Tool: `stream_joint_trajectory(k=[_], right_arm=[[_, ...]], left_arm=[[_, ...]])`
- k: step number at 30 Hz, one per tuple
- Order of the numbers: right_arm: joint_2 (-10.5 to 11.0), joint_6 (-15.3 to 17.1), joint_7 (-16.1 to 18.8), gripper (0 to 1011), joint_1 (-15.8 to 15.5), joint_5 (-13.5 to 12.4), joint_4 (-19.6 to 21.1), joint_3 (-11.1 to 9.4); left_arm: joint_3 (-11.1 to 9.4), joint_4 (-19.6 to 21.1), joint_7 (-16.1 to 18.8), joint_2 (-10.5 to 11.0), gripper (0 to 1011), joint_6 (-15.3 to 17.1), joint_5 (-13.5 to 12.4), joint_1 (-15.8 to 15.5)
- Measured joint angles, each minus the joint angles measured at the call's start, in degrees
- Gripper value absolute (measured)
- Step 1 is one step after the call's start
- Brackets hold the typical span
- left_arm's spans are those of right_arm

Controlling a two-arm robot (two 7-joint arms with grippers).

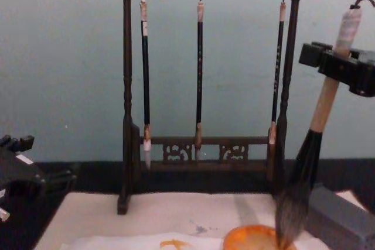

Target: Pick up the brush from the inkstone, write on the paper, then place the brush back to its original position.

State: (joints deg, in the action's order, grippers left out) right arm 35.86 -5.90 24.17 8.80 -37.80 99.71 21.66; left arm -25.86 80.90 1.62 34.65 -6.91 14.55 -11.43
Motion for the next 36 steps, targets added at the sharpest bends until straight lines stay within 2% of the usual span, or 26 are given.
stream_joint_trajectory(k=[7,15,26,36], right_arm=[[2.6,0.9,5.8,169,-2.3,-2.6,2.2,-1.5],[5.0,0.1,11.4,169,-5.0,-3.4,3.5,-2.5],[6.6,-1.1,16.0,169,-5.9,-3.1,2.8,-2.0],[6.1,-1.4,17.0,169,-4.9,-2.1,1.7,-0.7]], left_arm=[[0.0,0.0,0.0,0.0,1010,0.0,0.0,0.0],[0.0,0.0,0.0,0.0,1010,0.0,0.0,0.0],[0.0,0.0,0.0,0.0,1010,0.0,0.0,0.0],[0.0,0.0,0.0,0.0,1010,0.0,0.0,0.0]])
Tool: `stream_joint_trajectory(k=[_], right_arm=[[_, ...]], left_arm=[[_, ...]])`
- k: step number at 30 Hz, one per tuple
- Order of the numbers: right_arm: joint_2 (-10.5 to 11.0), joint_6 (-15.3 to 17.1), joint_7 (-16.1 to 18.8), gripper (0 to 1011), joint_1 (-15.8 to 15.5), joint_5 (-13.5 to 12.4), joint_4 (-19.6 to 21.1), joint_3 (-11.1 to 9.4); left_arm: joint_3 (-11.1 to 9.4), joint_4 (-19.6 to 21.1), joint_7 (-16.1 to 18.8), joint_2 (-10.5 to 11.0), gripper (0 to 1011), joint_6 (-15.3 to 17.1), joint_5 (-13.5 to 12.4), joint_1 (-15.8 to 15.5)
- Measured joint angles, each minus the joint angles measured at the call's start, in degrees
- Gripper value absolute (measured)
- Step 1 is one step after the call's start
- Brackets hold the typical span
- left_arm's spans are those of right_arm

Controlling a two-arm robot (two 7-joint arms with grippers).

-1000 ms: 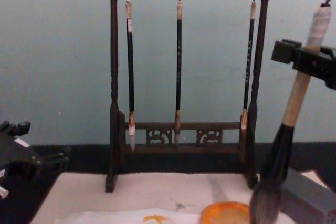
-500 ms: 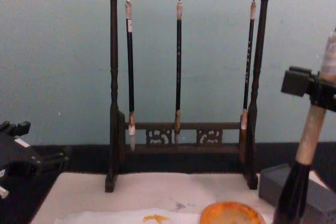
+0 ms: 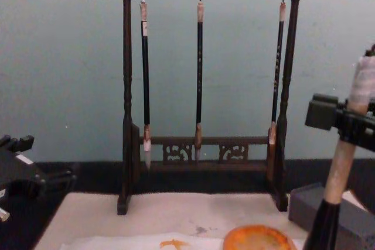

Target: Pick up the brush from the inkstone, write on the paper, then place the brush back to its original position.

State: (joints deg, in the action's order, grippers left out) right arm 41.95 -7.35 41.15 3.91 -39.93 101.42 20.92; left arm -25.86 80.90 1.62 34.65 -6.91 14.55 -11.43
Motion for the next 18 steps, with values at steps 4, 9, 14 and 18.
stream_joint_trajectory(k=[4,9,14,18], right_arm=[[-0.4,0.1,0.2,169,0.6,0.3,-0.5,0.6],[-0.8,0.3,0.2,169,1.0,0.5,-0.8,1.2],[-1.1,0.6,0.0,169,1.5,1.1,-1.4,1.8],[-1.3,0.9,-0.3,169,1.8,1.5,-1.8,2.2]], left_arm=[[0.0,0.0,0.0,0.0,1010,0.0,0.0,0.0],[0.0,0.0,0.0,0.0,1010,0.0,0.0,0.0],[0.0,0.0,0.0,0.0,1010,0.0,0.0,0.0],[0.0,0.0,0.0,0.0,1010,0.0,0.0,0.0]])
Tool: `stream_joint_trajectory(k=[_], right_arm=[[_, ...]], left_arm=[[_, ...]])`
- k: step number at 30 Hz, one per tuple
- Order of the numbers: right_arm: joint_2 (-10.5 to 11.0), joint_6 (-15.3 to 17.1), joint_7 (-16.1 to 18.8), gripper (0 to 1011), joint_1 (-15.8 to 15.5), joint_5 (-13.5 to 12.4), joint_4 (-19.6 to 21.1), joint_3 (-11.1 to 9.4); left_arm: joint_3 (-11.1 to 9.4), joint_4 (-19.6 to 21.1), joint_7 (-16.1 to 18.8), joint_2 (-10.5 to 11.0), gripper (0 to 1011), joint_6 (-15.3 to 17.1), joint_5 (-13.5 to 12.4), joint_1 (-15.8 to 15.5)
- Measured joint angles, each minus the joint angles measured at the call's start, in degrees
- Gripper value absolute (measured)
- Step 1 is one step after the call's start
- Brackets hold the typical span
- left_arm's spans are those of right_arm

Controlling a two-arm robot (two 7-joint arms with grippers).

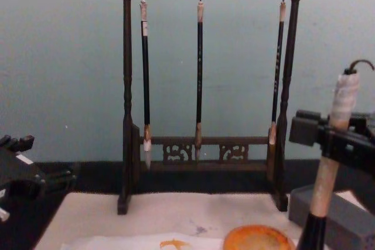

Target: Pick up the brush from the inkstone, write on the paper, then place the brush back to its original position.

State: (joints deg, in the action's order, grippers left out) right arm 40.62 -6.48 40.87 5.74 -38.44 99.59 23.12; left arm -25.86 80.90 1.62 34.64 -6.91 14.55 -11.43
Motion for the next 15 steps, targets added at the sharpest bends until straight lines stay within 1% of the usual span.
stream_joint_trajectory(k=[8,15], right_arm=[[-0.1,0.3,-0.8,169,0.1,0.9,-0.7,0.3],[0.3,0.1,-1.3,169,-0.7,1.0,-0.4,-0.5]], left_arm=[[0.0,0.0,0.0,0.0,1010,0.0,0.0,0.0],[0.0,0.0,0.0,0.0,1010,0.0,0.0,0.0]])
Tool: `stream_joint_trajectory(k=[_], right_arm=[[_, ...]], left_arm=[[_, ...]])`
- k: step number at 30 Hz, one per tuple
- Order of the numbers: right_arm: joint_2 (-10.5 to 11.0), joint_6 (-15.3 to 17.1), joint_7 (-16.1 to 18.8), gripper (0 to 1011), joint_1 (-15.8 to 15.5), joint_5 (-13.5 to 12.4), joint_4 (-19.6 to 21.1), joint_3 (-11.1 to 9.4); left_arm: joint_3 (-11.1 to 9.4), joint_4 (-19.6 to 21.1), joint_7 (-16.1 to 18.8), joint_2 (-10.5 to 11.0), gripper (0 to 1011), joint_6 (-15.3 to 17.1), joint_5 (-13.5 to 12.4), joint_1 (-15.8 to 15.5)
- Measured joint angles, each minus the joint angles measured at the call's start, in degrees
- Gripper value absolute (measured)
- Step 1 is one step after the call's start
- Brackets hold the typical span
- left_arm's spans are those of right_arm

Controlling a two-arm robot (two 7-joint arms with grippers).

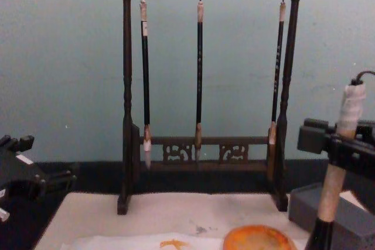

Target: Pick up the brush from the inkstone, write on the paper, then place the brush back to its original position.

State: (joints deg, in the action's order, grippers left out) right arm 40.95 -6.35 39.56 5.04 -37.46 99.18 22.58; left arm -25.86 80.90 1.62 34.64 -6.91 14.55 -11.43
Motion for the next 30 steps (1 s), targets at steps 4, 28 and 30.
stream_joint_trajectory(k=[4,28,30], right_arm=[[0.3,-0.2,-0.3,169,-0.6,0.0,0.3,-0.5],[1.8,-0.8,-1.5,169,-3.7,0.2,1.6,-4.0],[1.9,-0.9,-1.5,169,-3.9,0.3,1.6,-4.2]], left_arm=[[0.0,0.0,0.0,0.0,1010,0.0,0.0,0.0],[0.0,0.0,0.0,0.0,1010,0.0,0.0,0.0],[0.0,0.0,0.0,0.0,1010,0.0,0.0,0.0]])
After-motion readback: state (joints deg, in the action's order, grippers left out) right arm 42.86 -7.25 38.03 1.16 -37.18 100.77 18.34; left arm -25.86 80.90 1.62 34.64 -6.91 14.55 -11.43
